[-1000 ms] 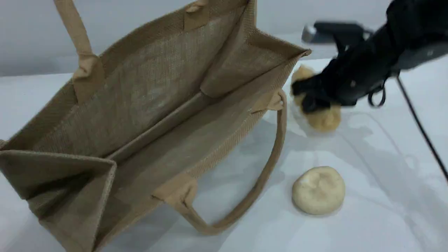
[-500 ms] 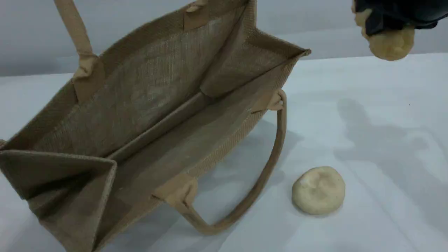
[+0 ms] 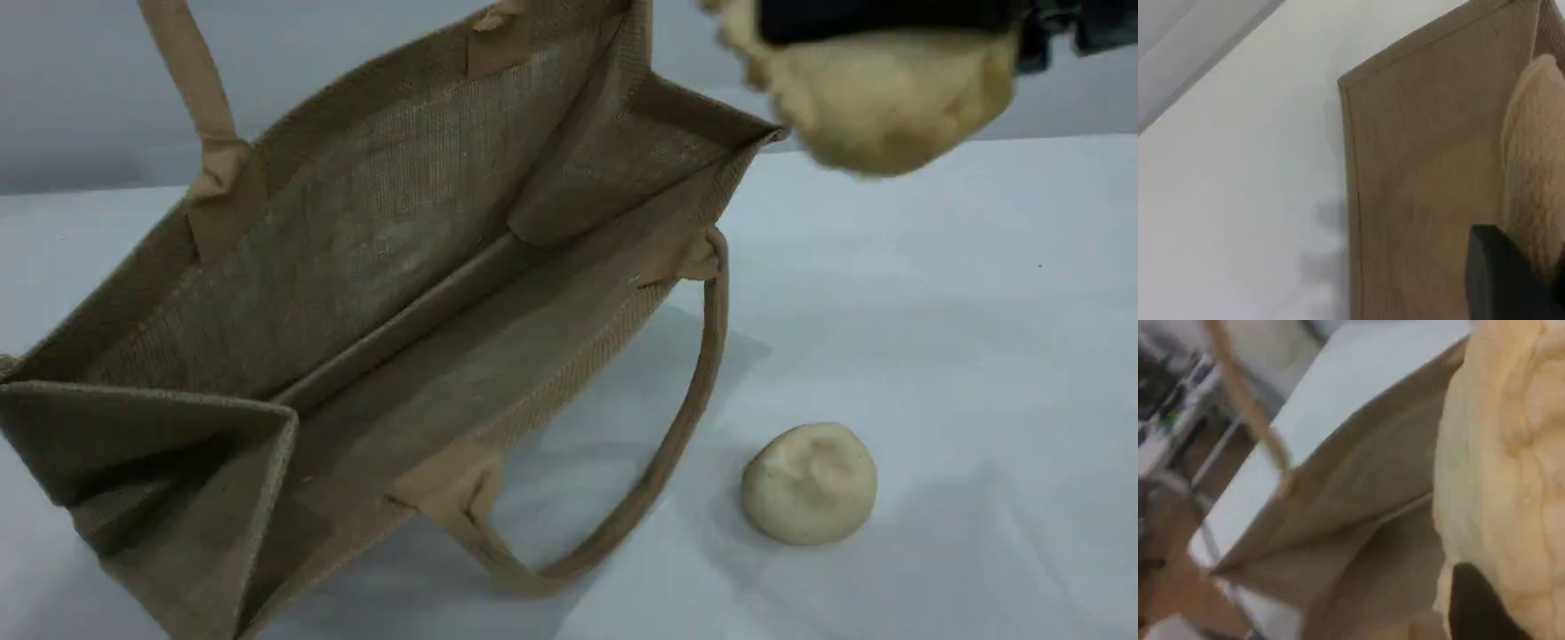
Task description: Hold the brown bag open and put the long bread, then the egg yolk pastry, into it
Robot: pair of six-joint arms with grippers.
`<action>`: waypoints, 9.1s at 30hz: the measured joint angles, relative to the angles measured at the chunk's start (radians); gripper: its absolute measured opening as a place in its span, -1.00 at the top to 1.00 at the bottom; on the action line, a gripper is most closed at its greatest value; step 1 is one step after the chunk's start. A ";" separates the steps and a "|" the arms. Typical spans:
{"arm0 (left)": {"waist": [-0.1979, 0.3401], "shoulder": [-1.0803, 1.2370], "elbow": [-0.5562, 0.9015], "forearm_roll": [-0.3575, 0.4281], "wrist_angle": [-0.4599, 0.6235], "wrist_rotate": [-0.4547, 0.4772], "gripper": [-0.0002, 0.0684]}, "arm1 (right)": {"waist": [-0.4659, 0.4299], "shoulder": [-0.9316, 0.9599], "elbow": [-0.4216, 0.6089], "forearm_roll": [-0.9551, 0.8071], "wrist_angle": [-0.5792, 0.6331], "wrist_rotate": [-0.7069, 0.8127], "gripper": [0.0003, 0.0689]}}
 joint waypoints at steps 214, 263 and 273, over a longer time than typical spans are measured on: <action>-0.001 -0.017 0.000 -0.212 0.001 0.059 0.76 | 0.211 0.459 -0.299 0.005 -0.058 0.051 0.90; -0.001 -0.014 0.201 -0.356 -0.061 0.090 0.76 | 0.042 -0.134 -0.415 -0.884 0.179 0.688 -0.34; -0.001 -0.014 0.510 -0.481 -0.303 0.137 0.76 | 0.042 -0.266 -0.415 -1.114 0.313 0.924 -0.34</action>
